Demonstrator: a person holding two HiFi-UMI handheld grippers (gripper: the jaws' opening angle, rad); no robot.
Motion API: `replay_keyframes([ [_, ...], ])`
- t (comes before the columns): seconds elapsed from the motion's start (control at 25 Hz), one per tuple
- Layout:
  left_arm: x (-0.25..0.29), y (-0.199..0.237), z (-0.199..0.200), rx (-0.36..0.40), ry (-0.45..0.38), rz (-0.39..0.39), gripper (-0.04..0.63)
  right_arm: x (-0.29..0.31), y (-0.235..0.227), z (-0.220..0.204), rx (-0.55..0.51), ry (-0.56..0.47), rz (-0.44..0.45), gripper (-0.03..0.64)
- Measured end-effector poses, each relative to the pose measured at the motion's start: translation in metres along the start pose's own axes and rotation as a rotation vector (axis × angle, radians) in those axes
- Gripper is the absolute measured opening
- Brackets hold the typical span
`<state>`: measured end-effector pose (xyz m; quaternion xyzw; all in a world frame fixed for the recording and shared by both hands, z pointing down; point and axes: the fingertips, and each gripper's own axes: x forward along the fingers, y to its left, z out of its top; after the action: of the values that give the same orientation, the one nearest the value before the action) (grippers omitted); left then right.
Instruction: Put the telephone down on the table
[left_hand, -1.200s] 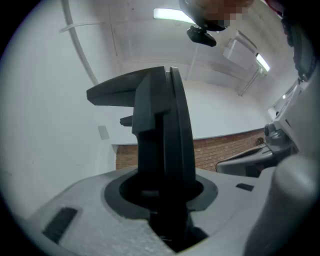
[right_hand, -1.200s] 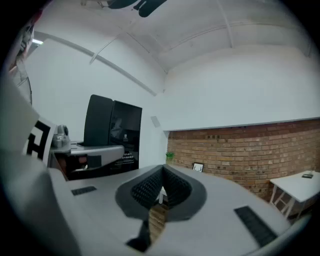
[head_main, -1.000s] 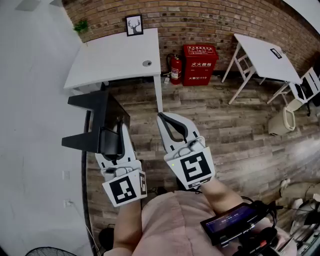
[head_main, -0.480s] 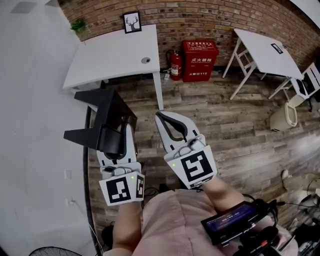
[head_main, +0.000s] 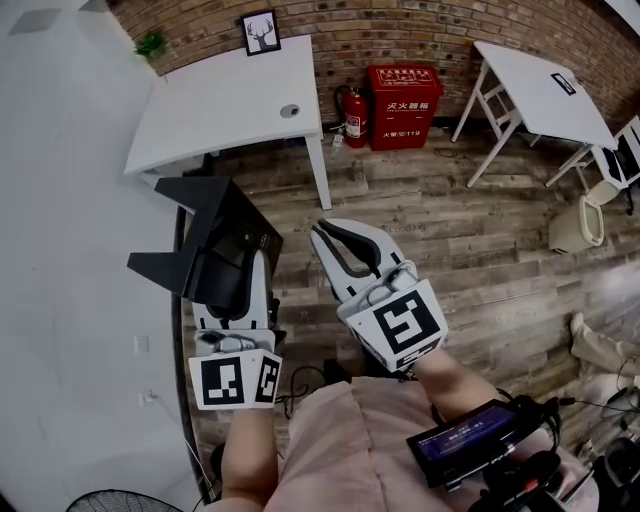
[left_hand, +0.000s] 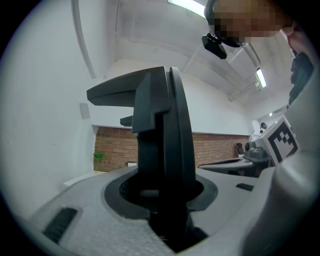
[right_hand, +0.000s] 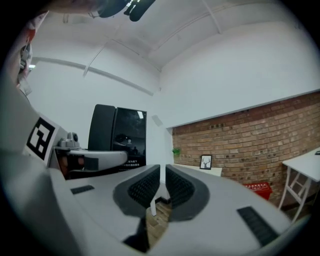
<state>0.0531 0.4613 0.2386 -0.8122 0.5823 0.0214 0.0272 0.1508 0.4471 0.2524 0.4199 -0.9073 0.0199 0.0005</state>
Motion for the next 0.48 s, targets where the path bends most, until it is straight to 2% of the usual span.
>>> replay_keyframes([
  [0.16,0.010,-0.007,-0.007,-0.005,0.021,-0.028,0.161,0.003,-0.011,-0.007,0.005,-0.013,0.051,0.072],
  [0.48,0.041,-0.024,-0.003,-0.018,0.019,-0.059,0.161,0.008,-0.047,-0.008,0.007,-0.012,0.108,0.094],
])
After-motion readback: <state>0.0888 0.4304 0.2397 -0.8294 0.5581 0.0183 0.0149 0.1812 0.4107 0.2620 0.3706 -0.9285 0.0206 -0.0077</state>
